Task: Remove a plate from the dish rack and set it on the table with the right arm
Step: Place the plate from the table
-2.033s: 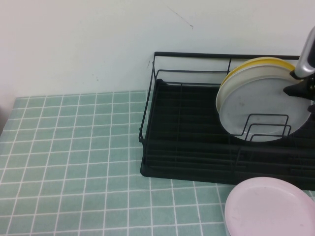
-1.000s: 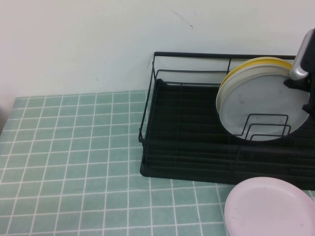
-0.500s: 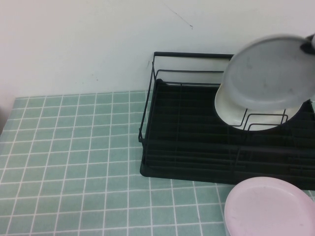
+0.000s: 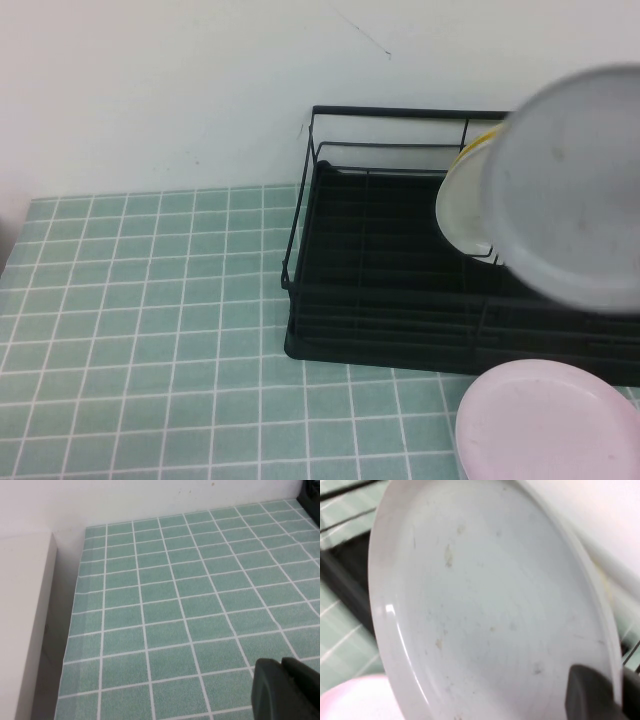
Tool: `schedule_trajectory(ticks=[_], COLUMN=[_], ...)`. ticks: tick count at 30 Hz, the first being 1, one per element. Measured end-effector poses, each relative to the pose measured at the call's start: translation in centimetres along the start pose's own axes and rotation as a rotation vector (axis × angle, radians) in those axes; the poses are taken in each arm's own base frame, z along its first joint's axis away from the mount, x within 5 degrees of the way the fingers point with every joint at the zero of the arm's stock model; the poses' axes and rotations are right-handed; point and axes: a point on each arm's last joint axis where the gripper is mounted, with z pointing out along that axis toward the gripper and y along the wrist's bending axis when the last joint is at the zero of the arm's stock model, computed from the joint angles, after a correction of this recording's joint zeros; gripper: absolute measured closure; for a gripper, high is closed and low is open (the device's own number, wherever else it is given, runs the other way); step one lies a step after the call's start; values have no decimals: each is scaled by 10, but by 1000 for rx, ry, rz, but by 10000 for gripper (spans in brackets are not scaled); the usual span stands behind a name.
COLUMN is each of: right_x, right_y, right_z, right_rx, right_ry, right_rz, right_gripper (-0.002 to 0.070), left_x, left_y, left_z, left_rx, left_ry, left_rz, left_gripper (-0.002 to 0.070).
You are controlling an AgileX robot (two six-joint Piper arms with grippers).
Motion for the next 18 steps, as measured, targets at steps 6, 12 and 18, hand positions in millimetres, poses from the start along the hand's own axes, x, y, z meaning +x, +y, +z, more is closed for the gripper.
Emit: schedule_trajectory(ticks=[6, 12, 18], right_x=[52, 104, 132], right_y=[38, 69, 82], right_z=[3, 23, 40], right_rx=[-75, -128, -153], right_ry=[154, 304, 391], right_rz=[307, 534, 600], right_gripper=[608, 608, 608], left_x=[0, 0, 0], left_y=[0, 0, 0], left_z=[0, 0, 0], left_rx=[0, 0, 0], left_ry=[0, 0, 0], left_rz=[-2, -2, -2], left_gripper=[678, 678, 678])
